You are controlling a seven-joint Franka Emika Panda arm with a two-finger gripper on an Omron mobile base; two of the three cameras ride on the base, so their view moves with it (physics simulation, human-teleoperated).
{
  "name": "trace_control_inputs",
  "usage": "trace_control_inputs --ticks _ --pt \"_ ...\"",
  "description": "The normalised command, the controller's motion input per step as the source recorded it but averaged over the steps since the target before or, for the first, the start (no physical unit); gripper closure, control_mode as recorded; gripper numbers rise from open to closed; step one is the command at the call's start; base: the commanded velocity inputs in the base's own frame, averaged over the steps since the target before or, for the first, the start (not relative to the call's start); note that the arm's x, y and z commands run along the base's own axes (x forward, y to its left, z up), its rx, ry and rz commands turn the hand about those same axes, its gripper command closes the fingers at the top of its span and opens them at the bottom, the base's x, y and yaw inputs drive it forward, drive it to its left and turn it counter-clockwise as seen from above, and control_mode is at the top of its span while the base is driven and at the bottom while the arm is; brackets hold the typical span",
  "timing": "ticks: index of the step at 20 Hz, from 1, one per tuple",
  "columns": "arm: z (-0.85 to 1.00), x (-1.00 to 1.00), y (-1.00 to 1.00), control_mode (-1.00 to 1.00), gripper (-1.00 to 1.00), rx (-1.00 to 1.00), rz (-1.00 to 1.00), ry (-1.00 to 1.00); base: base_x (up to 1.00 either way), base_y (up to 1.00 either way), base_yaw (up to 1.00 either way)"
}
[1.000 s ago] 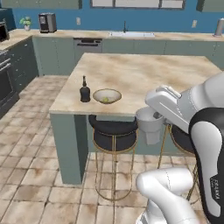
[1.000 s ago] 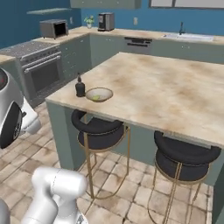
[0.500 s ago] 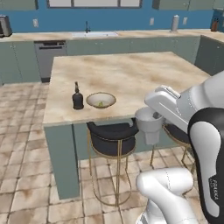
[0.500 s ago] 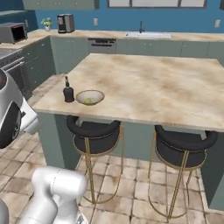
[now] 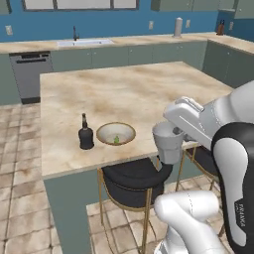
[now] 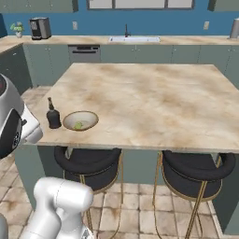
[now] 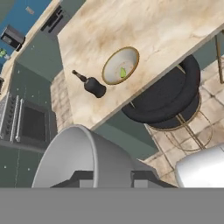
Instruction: There is a bowl on the dining counter. Grab a lemon wedge from the fridge and place it in the bowl. Then get the liquor bottle and glass cup from the cabinet and place them next to the bowl.
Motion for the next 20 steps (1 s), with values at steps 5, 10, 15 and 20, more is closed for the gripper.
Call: trace_control_inputs --ticks 5,10,15,20 --pt "0.0 0.0 0.0 1.0 1.0 0.0 0.0 0.0 0.87 0.4 -0.15" --pt "0.0 0.0 0.0 1.0 1.0 0.0 0.0 0.0 0.68 0.21 -0.1" --pt "-0.13 0.5 -0.02 -1.0 1.0 0.0 -0.02 0.07 0.13 0.0 -0.01" --pt "-0.24 0.79 -0.3 -1.0 1.0 0.0 0.0 0.07 0.0 0.0 0.0"
